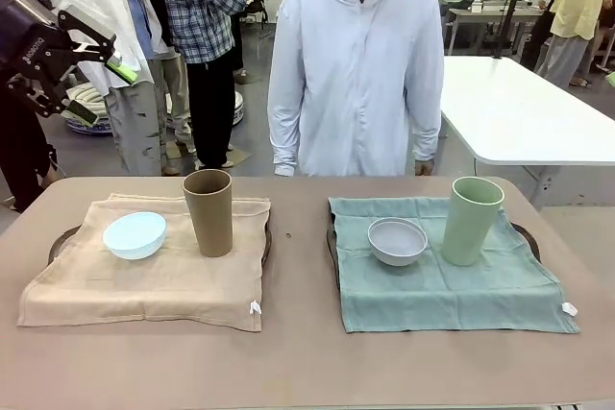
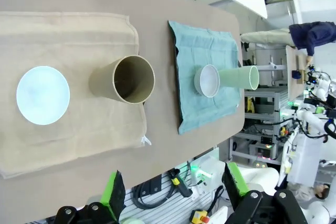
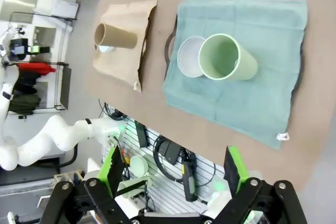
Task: Set up a tray with a mat and arrange the tableware.
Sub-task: Place the Picnic Bowl and Reusable plastic cup back onto the Handle tray in front of the human's position.
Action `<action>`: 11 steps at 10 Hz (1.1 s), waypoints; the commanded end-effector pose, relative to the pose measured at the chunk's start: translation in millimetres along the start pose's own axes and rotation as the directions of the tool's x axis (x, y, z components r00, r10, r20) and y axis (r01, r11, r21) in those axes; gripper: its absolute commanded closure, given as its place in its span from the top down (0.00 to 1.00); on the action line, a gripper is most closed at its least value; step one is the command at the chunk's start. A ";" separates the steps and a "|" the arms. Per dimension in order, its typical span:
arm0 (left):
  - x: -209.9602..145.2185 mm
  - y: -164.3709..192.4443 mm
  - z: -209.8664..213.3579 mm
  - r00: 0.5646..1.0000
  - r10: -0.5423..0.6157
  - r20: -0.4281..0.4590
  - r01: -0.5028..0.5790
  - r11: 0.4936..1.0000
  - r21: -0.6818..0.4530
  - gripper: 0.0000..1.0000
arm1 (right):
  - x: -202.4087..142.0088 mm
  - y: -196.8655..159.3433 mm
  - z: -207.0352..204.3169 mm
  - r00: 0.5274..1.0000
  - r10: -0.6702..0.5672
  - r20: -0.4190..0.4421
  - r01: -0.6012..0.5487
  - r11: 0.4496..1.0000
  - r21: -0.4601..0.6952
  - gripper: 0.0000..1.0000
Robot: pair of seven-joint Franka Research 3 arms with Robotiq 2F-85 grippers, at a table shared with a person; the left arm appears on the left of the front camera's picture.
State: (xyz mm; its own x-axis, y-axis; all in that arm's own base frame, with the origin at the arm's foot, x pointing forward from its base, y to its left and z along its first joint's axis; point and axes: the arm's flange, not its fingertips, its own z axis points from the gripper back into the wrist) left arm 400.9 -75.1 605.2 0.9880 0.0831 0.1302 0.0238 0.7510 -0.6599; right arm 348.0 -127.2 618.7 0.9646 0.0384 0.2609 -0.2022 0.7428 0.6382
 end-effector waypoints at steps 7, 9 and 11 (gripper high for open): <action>21.5 86.7 11.4 0.988 0.022 -0.150 -0.048 0.984 -0.174 1.00 | -34.3 -83.4 5.7 0.991 -0.012 -0.136 0.037 0.983 0.182 1.00; 20.4 120.8 22.3 0.986 0.028 -0.164 -0.067 0.969 -0.237 1.00 | -51.7 -121.9 -1.2 0.985 -0.111 -0.136 0.138 0.967 0.216 1.00; 18.2 157.2 23.7 0.985 0.060 -0.161 -0.101 0.959 -0.264 1.00 | -69.5 -151.6 -5.8 0.962 -0.237 -0.138 0.260 0.949 0.180 1.00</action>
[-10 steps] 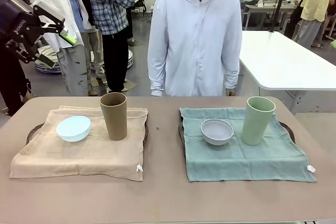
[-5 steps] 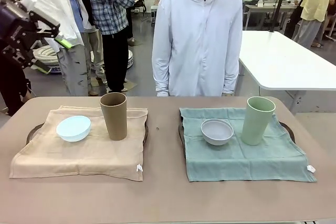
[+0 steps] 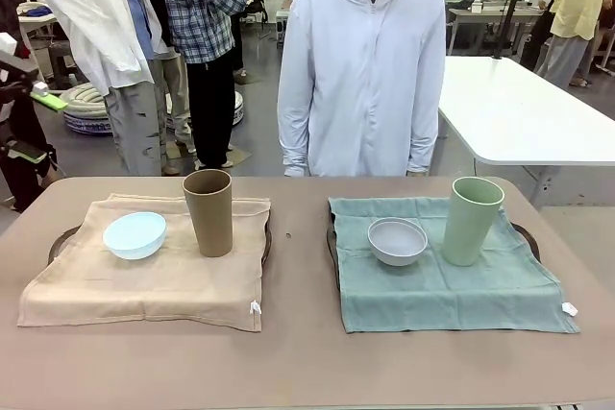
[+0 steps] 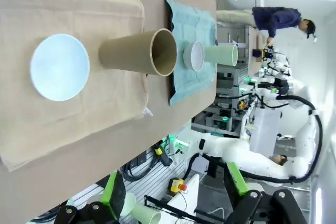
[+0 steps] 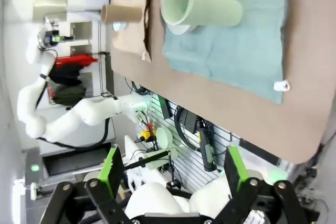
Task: Set up a tray with a mat and arrange the tableware.
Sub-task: Place the Picnic Bowl and Reusable plastic cup back onto the Handle tray in front of the human's position.
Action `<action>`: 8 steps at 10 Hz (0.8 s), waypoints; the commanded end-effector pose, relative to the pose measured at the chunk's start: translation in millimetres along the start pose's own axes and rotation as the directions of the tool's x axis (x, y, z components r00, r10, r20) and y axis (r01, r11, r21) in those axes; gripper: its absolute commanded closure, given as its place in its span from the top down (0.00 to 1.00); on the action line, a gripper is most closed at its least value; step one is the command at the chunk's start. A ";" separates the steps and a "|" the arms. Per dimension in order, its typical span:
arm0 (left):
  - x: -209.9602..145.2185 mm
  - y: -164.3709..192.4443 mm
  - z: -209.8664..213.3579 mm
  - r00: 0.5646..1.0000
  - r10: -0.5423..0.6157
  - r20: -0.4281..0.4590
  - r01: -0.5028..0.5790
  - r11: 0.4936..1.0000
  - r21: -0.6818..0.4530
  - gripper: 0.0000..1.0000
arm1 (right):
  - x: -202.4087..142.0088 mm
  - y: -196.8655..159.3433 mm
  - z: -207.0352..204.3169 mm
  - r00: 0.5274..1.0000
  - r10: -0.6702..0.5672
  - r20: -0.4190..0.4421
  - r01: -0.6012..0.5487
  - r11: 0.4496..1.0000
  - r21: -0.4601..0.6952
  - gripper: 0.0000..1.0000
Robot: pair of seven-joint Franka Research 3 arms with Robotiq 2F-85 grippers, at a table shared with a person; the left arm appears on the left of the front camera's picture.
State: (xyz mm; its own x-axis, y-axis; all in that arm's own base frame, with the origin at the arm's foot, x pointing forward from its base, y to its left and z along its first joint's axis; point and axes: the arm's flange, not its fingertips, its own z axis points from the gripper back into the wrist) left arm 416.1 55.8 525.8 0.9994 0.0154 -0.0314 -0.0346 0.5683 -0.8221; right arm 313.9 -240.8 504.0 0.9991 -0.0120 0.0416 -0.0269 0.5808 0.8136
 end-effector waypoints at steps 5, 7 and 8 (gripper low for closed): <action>-17.7 59.8 39.7 0.997 0.004 0.083 0.003 0.996 -0.089 1.00 | -19.4 -30.2 -9.8 0.975 -0.204 0.084 0.203 0.979 0.016 1.00; -22.8 54.4 40.3 0.994 -0.040 0.097 0.050 0.993 -0.111 1.00 | -14.4 -26.7 -11.1 0.975 -0.206 0.085 0.202 0.978 0.052 1.00; -26.9 43.3 34.7 0.992 -0.095 0.089 0.104 0.988 -0.110 1.00 | -20.1 -36.0 -3.1 0.980 -0.192 0.060 0.191 0.981 0.012 1.00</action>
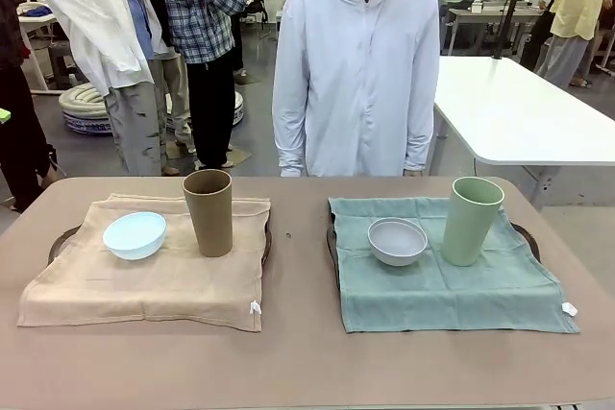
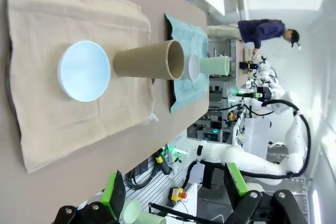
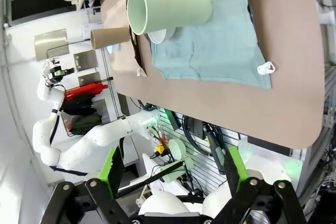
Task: Set up a tray with a mat and arrange the tableware.
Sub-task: Place the Picnic Bowl and Reusable plastic cup back onto the Handle tray in front of the human's position.
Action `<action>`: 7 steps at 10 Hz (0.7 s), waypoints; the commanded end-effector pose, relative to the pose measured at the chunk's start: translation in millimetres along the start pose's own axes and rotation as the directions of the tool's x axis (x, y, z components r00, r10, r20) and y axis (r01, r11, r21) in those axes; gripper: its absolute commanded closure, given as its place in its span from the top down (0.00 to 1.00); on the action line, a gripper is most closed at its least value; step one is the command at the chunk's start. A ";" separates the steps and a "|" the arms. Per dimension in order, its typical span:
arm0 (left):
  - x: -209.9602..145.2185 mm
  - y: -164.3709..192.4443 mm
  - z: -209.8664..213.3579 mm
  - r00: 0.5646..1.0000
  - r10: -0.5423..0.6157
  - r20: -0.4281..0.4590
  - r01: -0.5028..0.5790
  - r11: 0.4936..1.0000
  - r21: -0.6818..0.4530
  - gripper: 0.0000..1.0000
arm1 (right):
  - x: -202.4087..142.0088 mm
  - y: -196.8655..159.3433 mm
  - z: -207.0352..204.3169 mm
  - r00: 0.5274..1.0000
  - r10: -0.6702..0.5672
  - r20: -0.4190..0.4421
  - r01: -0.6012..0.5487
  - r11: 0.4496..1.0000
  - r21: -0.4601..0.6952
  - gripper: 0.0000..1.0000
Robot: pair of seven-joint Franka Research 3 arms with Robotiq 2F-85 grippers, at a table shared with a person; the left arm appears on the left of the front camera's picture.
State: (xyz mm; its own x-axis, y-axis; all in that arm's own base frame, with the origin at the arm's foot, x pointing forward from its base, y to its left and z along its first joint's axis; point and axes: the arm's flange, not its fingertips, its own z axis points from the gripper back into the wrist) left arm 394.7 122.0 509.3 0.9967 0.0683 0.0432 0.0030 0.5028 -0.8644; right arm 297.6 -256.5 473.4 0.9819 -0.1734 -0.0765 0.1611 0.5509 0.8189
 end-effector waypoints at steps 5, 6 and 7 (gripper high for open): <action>1.9 6.5 1.6 0.999 0.036 0.003 -0.036 0.999 0.013 1.00 | -2.1 -2.9 1.5 1.000 -0.003 -0.003 0.003 1.000 -0.009 1.00; 1.9 6.5 1.6 0.999 0.036 0.003 -0.036 0.999 0.013 1.00 | -2.1 -2.9 1.5 1.000 -0.003 -0.003 0.003 1.000 -0.009 1.00; 1.9 6.5 1.6 0.999 0.036 0.003 -0.036 0.999 0.013 1.00 | -2.1 -2.9 1.5 1.000 -0.003 -0.003 0.003 1.000 -0.009 1.00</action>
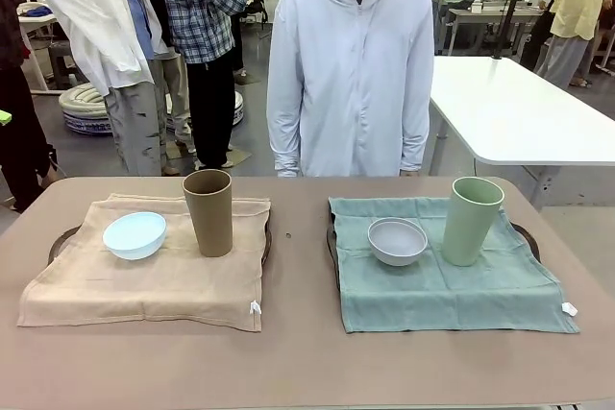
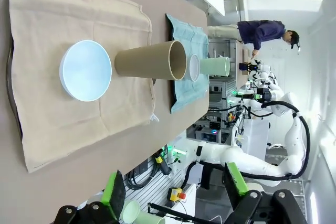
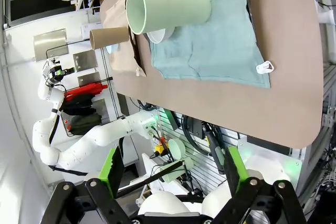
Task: Set up a tray with a mat and arrange the tableware.
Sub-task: Place the Picnic Bowl and Reusable plastic cup back onto the Handle tray in front of the human's position.
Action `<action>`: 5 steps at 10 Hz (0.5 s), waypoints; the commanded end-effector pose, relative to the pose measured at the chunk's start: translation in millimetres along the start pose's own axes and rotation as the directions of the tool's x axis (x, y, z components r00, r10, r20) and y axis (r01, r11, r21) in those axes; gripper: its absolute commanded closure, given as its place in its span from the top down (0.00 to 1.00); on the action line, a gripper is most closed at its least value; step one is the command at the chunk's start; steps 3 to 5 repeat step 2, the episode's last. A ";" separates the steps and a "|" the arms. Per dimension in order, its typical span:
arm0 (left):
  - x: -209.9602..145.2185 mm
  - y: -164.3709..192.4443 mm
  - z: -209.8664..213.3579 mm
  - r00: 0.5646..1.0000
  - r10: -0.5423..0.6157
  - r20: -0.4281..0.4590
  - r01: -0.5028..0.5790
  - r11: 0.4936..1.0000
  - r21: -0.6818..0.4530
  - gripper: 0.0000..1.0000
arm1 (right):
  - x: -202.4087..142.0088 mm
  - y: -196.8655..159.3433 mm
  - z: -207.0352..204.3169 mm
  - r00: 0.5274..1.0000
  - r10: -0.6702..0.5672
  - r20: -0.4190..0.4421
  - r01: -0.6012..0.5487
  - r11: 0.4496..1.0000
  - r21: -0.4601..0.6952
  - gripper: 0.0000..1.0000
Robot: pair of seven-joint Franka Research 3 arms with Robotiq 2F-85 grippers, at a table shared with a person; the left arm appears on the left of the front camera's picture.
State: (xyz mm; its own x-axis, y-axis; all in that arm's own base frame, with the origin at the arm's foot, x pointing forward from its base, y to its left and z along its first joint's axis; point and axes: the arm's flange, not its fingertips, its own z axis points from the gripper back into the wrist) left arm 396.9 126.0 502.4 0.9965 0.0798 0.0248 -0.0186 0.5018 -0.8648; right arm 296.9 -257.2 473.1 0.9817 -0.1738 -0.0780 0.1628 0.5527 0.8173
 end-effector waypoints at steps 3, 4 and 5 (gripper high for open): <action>-0.3 -1.5 1.8 1.000 0.014 0.002 -0.014 1.000 0.012 1.00 | -1.5 -2.2 1.0 1.000 -0.001 -0.003 0.001 1.000 -0.007 1.00; -0.3 -1.5 1.8 1.000 0.014 0.002 -0.014 1.000 0.012 1.00 | -1.5 -2.2 1.0 1.000 -0.001 -0.003 0.001 1.000 -0.007 1.00; -0.3 -1.5 1.8 1.000 0.014 0.002 -0.014 1.000 0.012 1.00 | -1.5 -2.2 1.0 1.000 -0.001 -0.003 0.001 1.000 -0.007 1.00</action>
